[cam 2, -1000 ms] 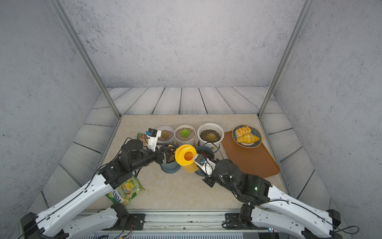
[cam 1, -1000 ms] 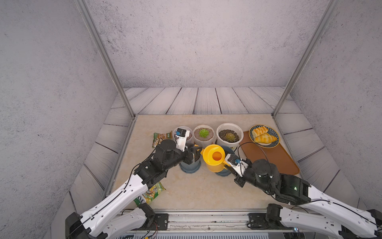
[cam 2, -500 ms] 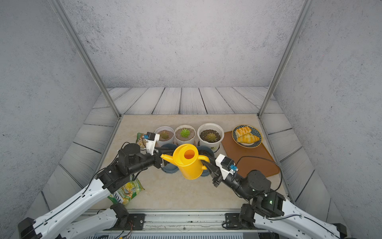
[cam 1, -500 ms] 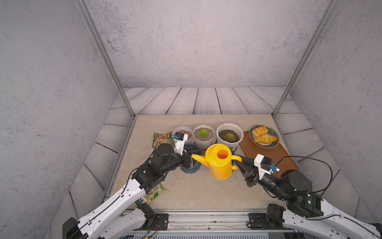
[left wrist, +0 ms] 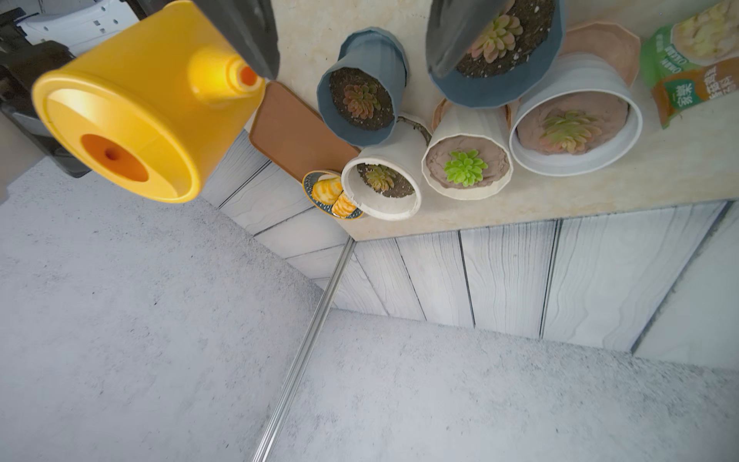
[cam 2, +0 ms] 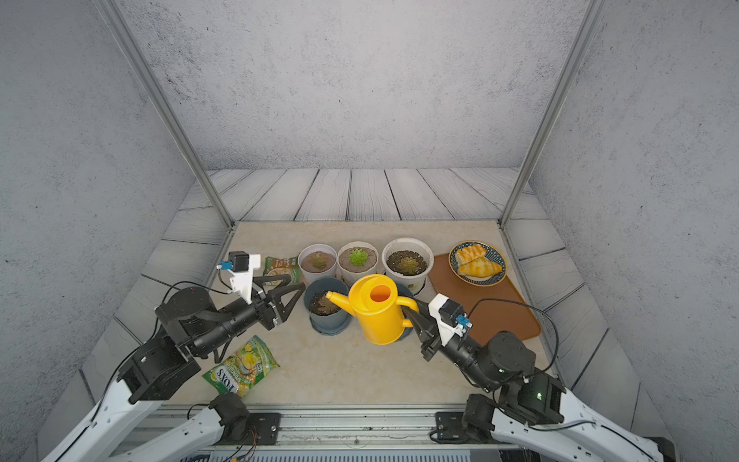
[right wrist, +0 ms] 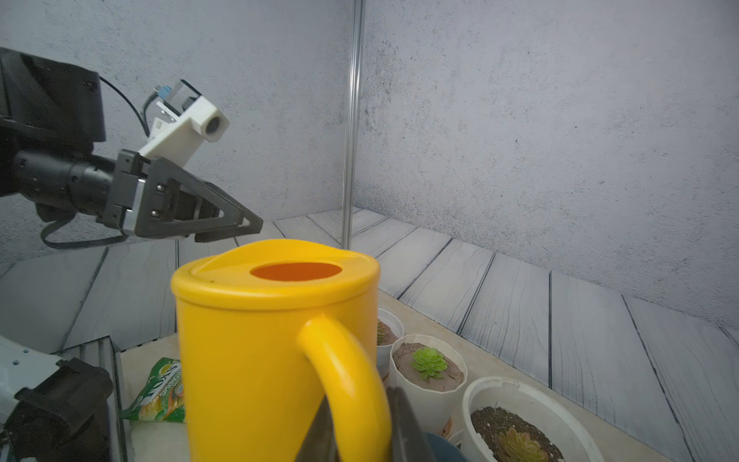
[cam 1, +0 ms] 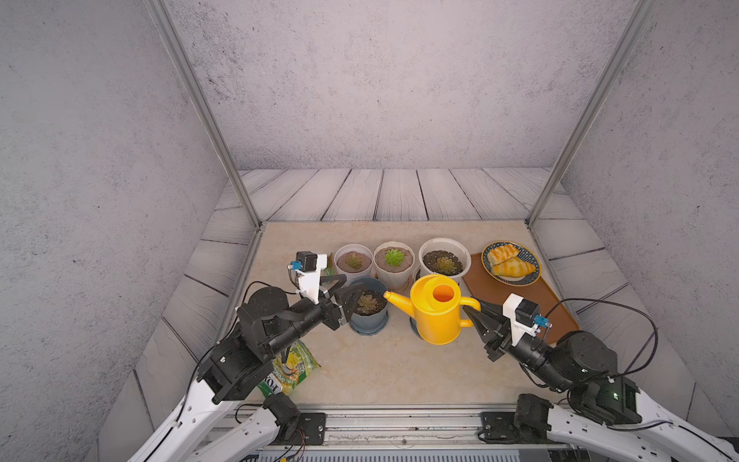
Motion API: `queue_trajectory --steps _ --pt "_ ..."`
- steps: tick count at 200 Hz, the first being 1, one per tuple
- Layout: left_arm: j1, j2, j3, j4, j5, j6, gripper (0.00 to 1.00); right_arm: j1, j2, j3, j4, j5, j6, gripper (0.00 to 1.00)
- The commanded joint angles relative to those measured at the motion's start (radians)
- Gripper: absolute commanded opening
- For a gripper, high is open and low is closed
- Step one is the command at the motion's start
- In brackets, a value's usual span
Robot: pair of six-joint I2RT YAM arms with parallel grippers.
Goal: Water the succulent around the soil edge
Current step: Pick up the watering can from the center of the board.
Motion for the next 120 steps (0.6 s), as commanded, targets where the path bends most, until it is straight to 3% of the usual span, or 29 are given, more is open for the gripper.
queue_trajectory --steps 1,36,120 --pt "-0.002 0.058 0.038 0.014 0.072 -0.007 0.63 0.001 0.007 0.043 -0.054 0.035 0.019 0.0" --pt "-0.009 0.141 0.072 0.032 0.103 -0.016 0.65 0.001 0.039 0.067 -0.066 -0.035 0.051 0.0" --pt "-0.065 0.16 -0.028 0.131 0.053 -0.075 0.65 0.001 0.112 0.069 0.123 -0.187 0.15 0.0"
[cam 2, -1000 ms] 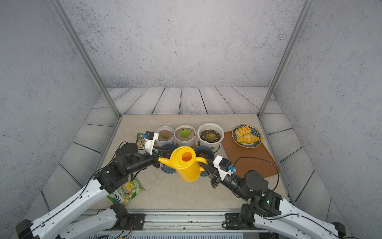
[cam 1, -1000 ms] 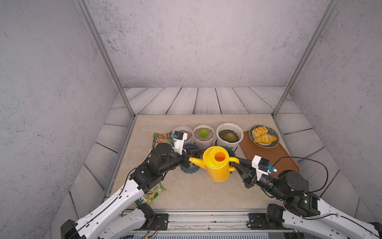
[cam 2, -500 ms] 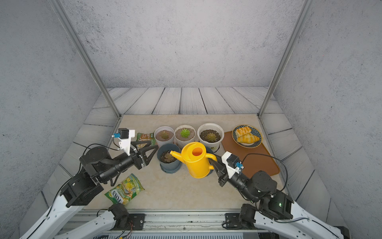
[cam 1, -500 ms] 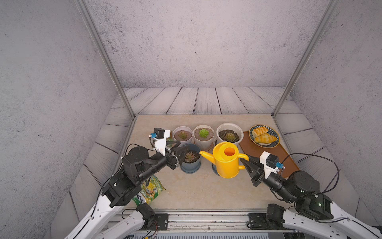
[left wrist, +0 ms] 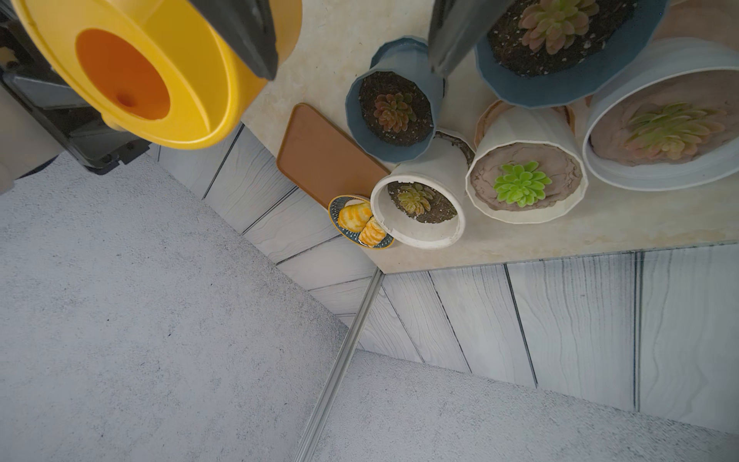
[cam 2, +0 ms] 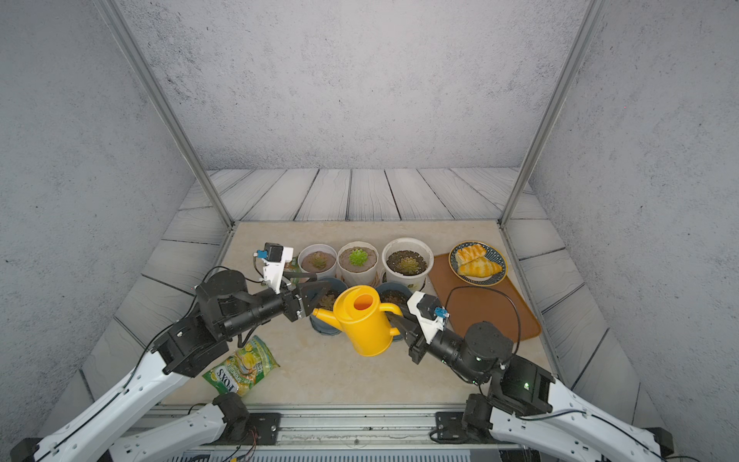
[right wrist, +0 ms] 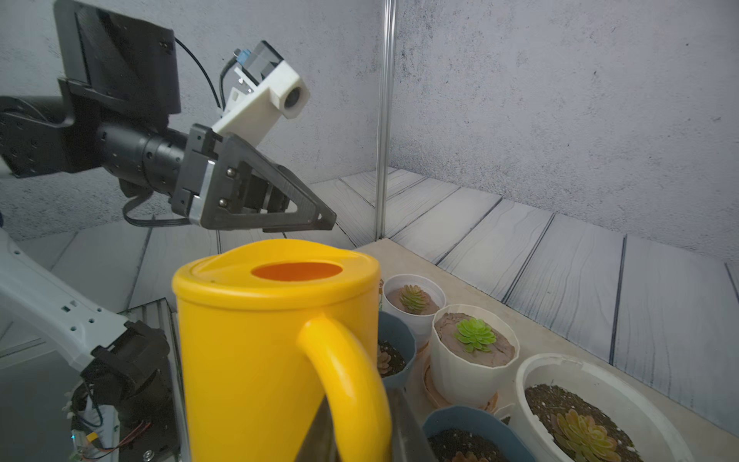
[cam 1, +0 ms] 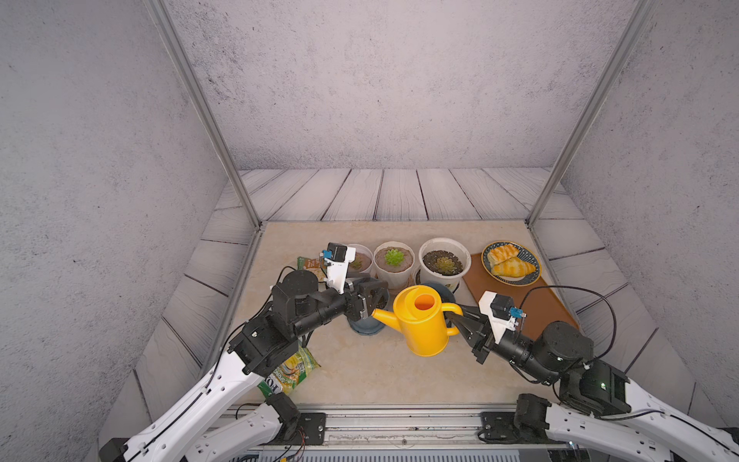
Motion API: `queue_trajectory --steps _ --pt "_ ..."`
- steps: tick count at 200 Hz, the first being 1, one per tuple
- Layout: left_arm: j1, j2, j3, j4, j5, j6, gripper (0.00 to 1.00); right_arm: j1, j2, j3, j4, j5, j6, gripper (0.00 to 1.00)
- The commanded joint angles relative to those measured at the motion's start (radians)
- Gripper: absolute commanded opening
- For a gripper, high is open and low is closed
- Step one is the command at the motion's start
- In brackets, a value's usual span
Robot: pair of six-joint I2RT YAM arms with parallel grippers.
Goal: Water the succulent around the soil edge
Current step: Pick up the watering can from the center of the board.
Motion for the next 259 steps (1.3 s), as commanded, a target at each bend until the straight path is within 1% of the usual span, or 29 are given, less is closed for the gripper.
queue_trajectory --steps 1,28,60,92,123,138,205,215,239,259 --pt "-0.018 0.0 -0.023 0.045 -0.025 -0.018 0.65 0.001 0.0 0.032 0.144 -0.058 0.049 0.0" --pt "-0.038 0.01 -0.025 0.039 -0.077 -0.007 0.65 0.001 0.016 0.042 0.176 -0.044 0.055 0.0" --pt "-0.057 0.024 -0.018 0.03 -0.155 0.021 0.65 0.001 0.002 0.001 0.269 -0.035 0.077 0.0" --pt "-0.059 0.055 -0.018 0.057 -0.211 0.036 0.65 0.001 -0.011 -0.084 0.479 -0.143 0.12 0.0" --pt "-0.059 0.092 0.01 0.073 -0.234 0.054 0.65 0.001 0.009 -0.075 0.472 -0.255 0.128 0.0" --pt "-0.059 0.099 0.029 0.079 -0.234 0.056 0.65 0.001 0.011 -0.09 0.482 -0.273 0.118 0.0" --pt "-0.078 0.113 0.083 0.085 -0.213 0.052 0.65 0.001 0.017 -0.165 0.656 -0.211 0.042 0.0" --pt "-0.081 0.114 0.095 0.087 -0.206 0.05 0.65 0.001 0.014 -0.174 0.668 -0.174 0.033 0.0" --pt "-0.098 0.096 0.121 0.079 -0.197 0.055 0.65 0.001 -0.011 -0.205 0.671 -0.034 -0.016 0.0" --pt "-0.103 0.072 0.139 0.063 -0.184 0.063 0.66 0.001 -0.044 -0.222 0.644 0.027 -0.044 0.0"
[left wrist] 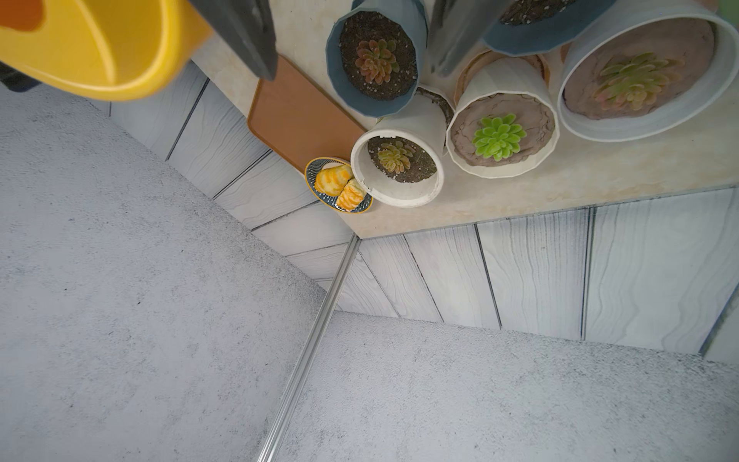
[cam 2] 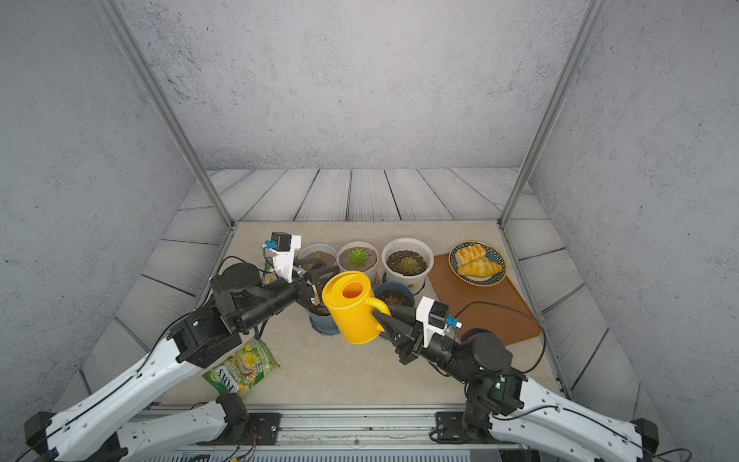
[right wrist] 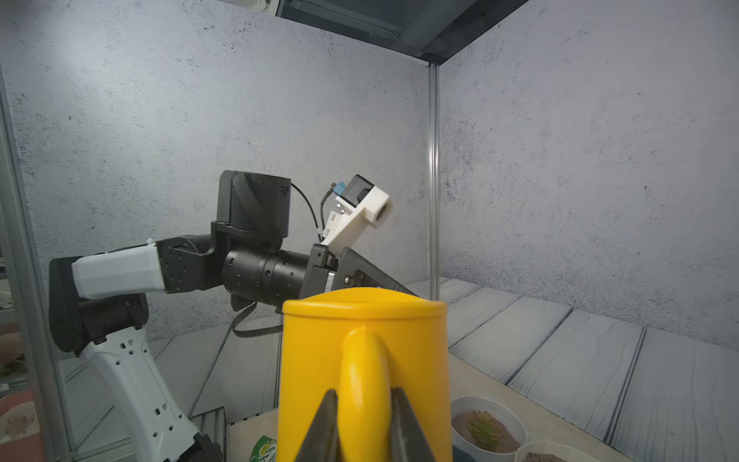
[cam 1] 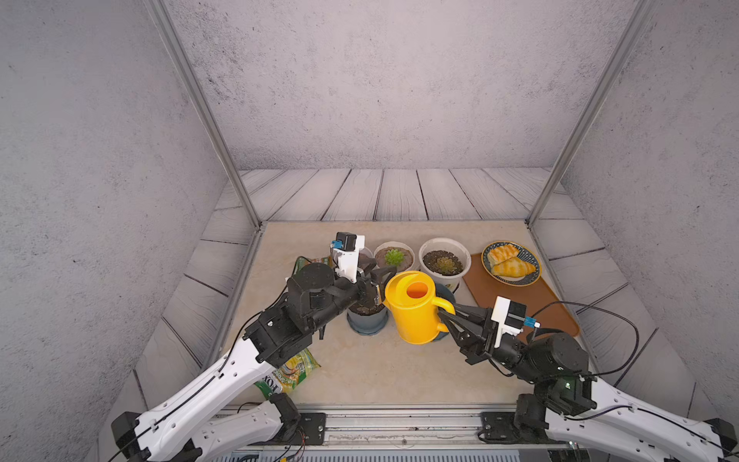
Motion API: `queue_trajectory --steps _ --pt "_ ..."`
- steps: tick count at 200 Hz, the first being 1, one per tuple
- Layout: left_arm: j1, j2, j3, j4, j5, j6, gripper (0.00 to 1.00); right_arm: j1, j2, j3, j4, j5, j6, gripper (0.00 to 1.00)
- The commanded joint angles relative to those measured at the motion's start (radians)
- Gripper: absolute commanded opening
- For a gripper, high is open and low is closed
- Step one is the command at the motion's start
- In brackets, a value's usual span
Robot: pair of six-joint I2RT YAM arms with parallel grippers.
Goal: Water the succulent around the soil edge
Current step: Pick up the watering can from the center of the board, then water the soil of the potted plant with water.
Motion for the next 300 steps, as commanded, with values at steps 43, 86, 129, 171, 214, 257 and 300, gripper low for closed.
queue_trajectory --steps 43,86,129,171,214,257,300 --pt "-0.009 -0.104 0.162 -0.206 -0.052 0.148 0.82 0.0 -0.186 0.006 -0.141 0.143 -0.06 0.0" --pt "-0.009 -0.232 0.168 -0.429 -0.054 0.215 0.98 0.0 -0.357 0.0 -0.298 0.239 -0.099 0.0" --pt "-0.009 -0.399 0.003 -0.504 -0.075 0.301 0.98 0.0 -0.539 0.003 -0.467 0.316 -0.101 0.0" --pt "-0.008 -0.52 -0.182 -0.471 -0.003 0.334 0.98 0.0 -0.479 0.033 -0.586 0.413 -0.068 0.0" --pt "-0.008 -0.565 -0.222 -0.495 0.056 0.344 0.98 0.0 -0.271 0.182 -0.834 0.478 0.025 0.0" --pt "0.006 -0.562 -0.223 -0.502 0.091 0.357 0.98 0.0 -0.056 0.296 -0.97 0.484 0.065 0.0" --pt "0.007 -0.593 -0.225 -0.509 0.068 0.355 0.98 -0.001 0.113 0.375 -1.025 0.488 0.073 0.0"
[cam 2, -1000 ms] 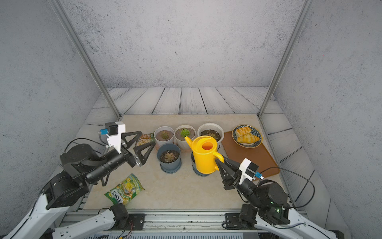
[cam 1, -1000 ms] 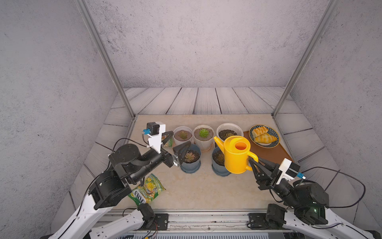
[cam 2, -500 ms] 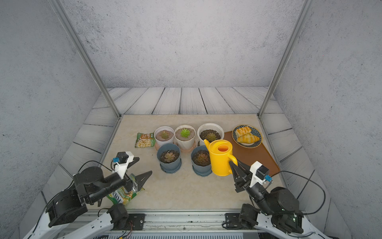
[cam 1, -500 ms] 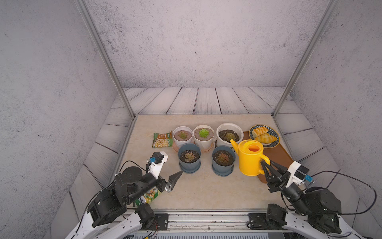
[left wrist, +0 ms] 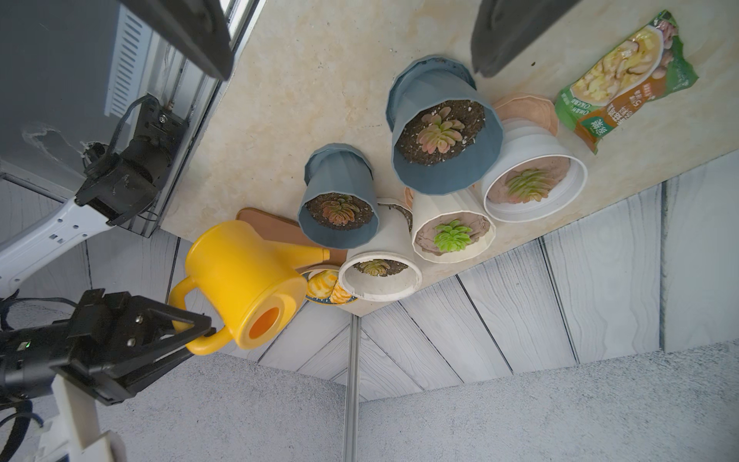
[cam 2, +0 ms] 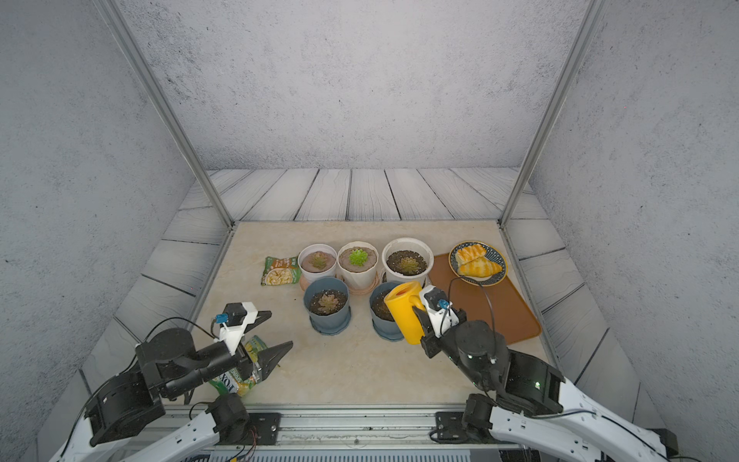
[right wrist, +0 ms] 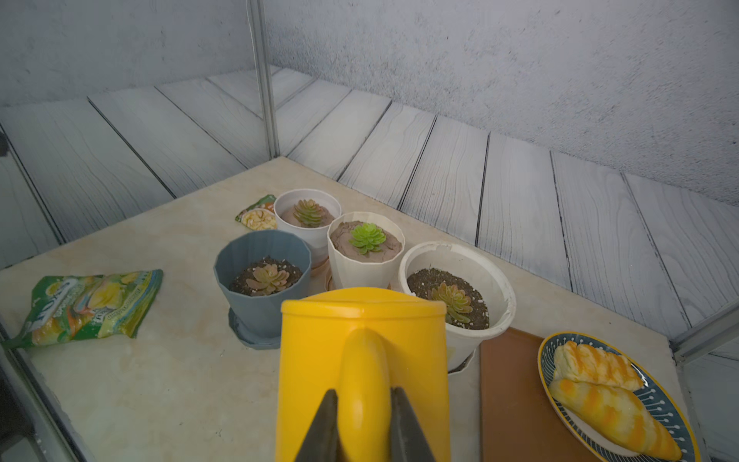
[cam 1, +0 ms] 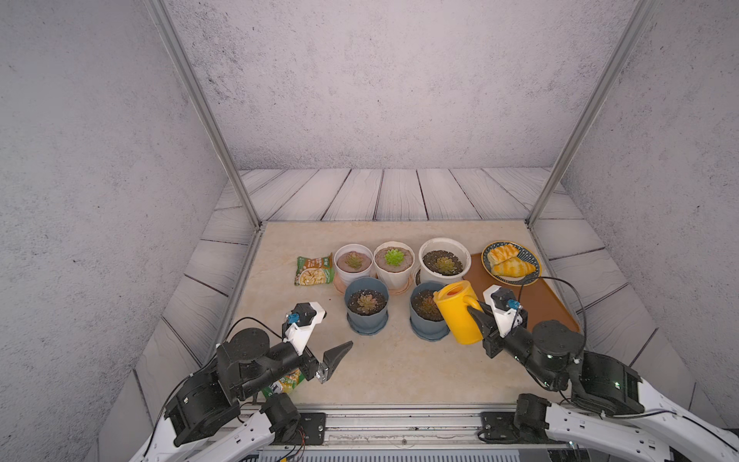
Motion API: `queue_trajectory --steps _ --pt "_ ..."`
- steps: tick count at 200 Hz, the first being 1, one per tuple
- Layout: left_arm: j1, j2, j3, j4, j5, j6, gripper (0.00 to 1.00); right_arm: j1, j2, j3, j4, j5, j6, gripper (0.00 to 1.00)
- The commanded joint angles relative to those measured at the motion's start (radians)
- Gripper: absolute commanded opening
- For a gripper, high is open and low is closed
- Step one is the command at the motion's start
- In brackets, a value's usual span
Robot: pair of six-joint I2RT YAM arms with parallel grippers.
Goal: Water the succulent around the soil edge
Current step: Water the soil of the potted plant with water.
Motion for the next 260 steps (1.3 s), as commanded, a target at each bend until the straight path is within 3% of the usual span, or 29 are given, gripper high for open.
queue_trajectory --steps 1,143,260 --pt "0.005 -0.027 -0.012 0.002 -0.003 0.012 0.98 -0.001 0.061 0.06 -0.041 0.026 0.022 0.0" --pt "0.006 -0.081 -0.017 0.005 -0.029 0.014 0.98 -0.04 0.339 0.236 -0.119 -0.077 0.055 0.0" --pt "0.006 -0.083 -0.02 0.002 -0.029 0.016 0.98 -0.209 0.496 0.328 -0.075 -0.22 0.047 0.0"
